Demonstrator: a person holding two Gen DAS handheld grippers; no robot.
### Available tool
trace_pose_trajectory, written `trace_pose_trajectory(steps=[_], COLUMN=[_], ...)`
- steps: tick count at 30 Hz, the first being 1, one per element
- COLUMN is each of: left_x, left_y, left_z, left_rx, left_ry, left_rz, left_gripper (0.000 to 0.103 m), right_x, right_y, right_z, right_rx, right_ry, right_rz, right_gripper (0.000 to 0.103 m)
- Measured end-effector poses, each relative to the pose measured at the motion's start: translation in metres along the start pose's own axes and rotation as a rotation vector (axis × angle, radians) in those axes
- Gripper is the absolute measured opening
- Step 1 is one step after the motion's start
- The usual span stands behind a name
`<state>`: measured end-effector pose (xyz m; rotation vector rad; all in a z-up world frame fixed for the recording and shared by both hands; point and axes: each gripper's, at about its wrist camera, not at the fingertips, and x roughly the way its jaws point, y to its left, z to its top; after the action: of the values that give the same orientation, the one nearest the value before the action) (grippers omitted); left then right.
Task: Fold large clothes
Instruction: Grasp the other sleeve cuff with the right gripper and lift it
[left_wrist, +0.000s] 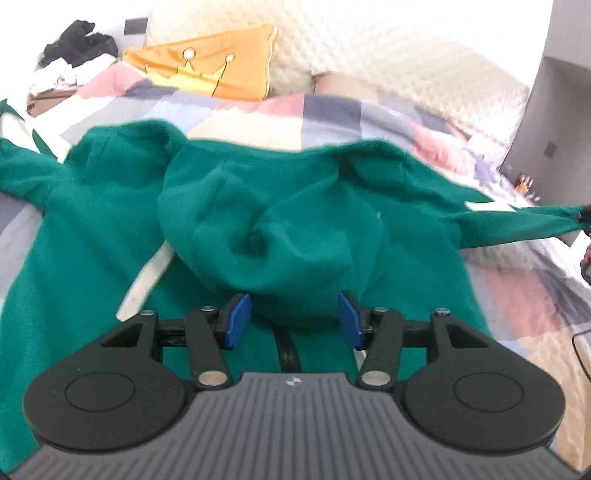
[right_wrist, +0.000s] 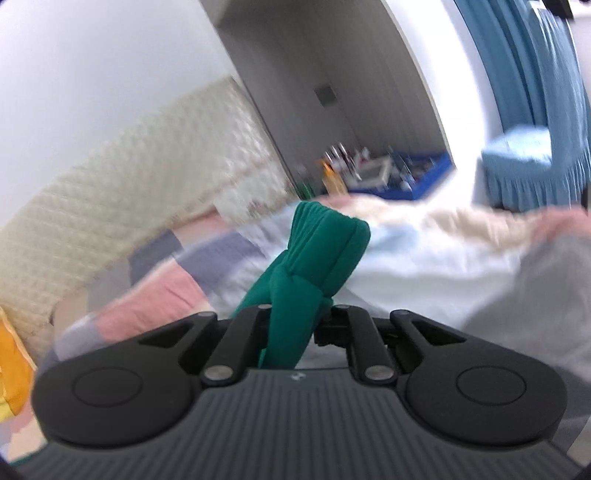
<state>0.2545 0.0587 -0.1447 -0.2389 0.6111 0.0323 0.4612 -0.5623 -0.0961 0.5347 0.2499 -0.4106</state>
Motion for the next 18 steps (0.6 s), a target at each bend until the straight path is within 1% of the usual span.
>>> trace_pose_trajectory(steps=[3, 6, 8, 10, 13, 16, 18], left_x=[-0.015, -0.029, -0.034, -0.036, -0.039, -0.044, -0.052], left_y=[0.008, 0.015, 0.020, 0.021, 0.027, 0.039, 0.047], left_z=[0.009, 0.015, 0.016, 0.012, 0.009, 0.011, 0.015], left_rx=[-0.016, -0.020, -0.013, 0.014, 0.035, -0.011, -0.035], left_ry=[-0.022, -0.047, -0.041, -0.025, -0.011, -0.022, -0.040], left_rz=[-0.029, -0.039, -0.059, -0.067, -0.057, -0.081, -0.105], left_gripper=[0.058, 0.058, 0.058, 0.058, 0.058, 0.058, 0.058], right_x=[-0.023, -0.052, -0.075, -0.093, -0.130, -0.165, -0.189], right_y=[0.047, 0.091, 0.120, 0.151, 0.198, 0.241, 0.265], right_z=[0.024, 0.041, 0.049, 0.054, 0.053, 0.044, 0.031], right_rx=[-0.048, -0.098, -0.139, -0.183, -0.251, -0.339, -0.390], right_ry=[-0.047, -0.090, -0.116, -0.141, -0.183, -0.209, -0.218], right_rz=[0.058, 0.128, 0.171, 0.189, 0.264, 0.345, 0.408], right_gripper=[0.013, 0.013, 0.013, 0.013, 0.013, 0.013, 0.013])
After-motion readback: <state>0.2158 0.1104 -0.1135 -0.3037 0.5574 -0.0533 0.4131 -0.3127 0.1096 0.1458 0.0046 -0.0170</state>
